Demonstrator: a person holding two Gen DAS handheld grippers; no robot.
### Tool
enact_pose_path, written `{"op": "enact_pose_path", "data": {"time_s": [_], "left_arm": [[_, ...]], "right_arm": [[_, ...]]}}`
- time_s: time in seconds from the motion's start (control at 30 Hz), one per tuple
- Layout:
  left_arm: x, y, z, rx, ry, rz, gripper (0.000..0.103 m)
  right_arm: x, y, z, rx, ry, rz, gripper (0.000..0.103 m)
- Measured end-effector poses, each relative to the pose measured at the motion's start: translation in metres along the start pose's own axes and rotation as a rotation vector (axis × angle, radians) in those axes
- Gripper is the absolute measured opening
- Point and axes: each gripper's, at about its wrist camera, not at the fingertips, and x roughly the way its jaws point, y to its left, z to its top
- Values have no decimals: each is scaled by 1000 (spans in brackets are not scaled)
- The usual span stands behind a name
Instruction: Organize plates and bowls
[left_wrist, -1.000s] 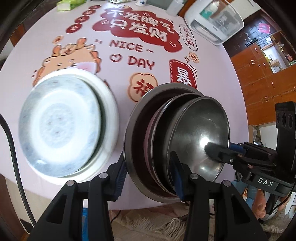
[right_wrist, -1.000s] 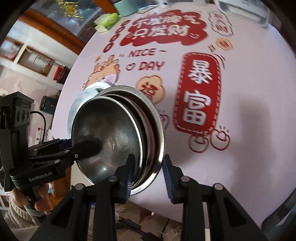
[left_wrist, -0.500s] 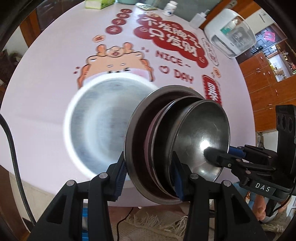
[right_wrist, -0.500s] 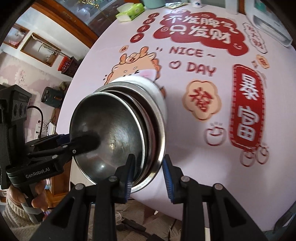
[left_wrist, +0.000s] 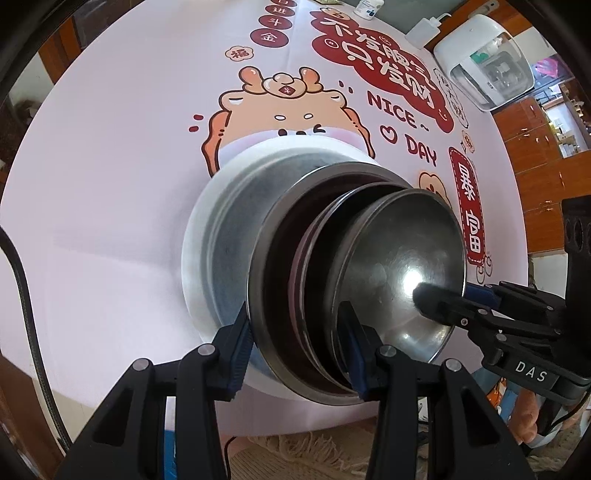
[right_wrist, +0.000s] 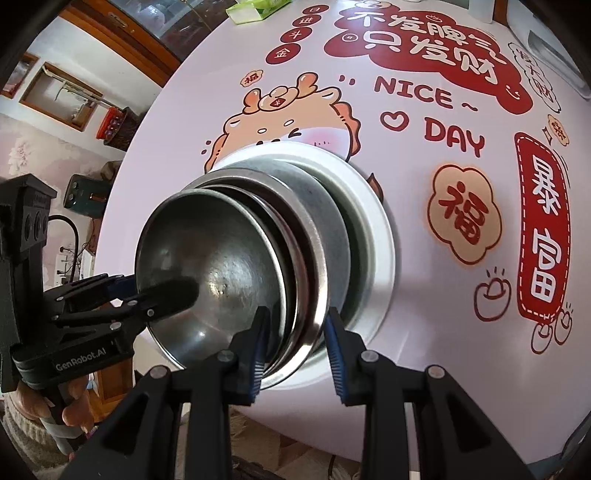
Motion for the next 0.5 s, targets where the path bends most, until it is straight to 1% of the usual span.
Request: {"op": "enact_pose_path", "data": {"time_s": [0.2, 0.37, 0.4, 0.47, 0.5], "left_arm": [[3, 2, 8, 17, -9, -15, 43], [4, -1, 10, 42, -14, -7, 44], [3, -2, 9, 51, -22, 2, 46], [1, -4, 8, 69, -36, 27, 53], [-1, -5, 8, 71, -41, 40, 60]], "right_arm": [[3, 1, 3, 19, -14, -22, 30], [3, 2, 2, 28, -23, -26, 30], [3, 2, 1, 27, -27, -29, 31], [0, 5, -1, 13, -46, -46, 32], [-2, 6, -2, 5, -58, -51, 33]]}}
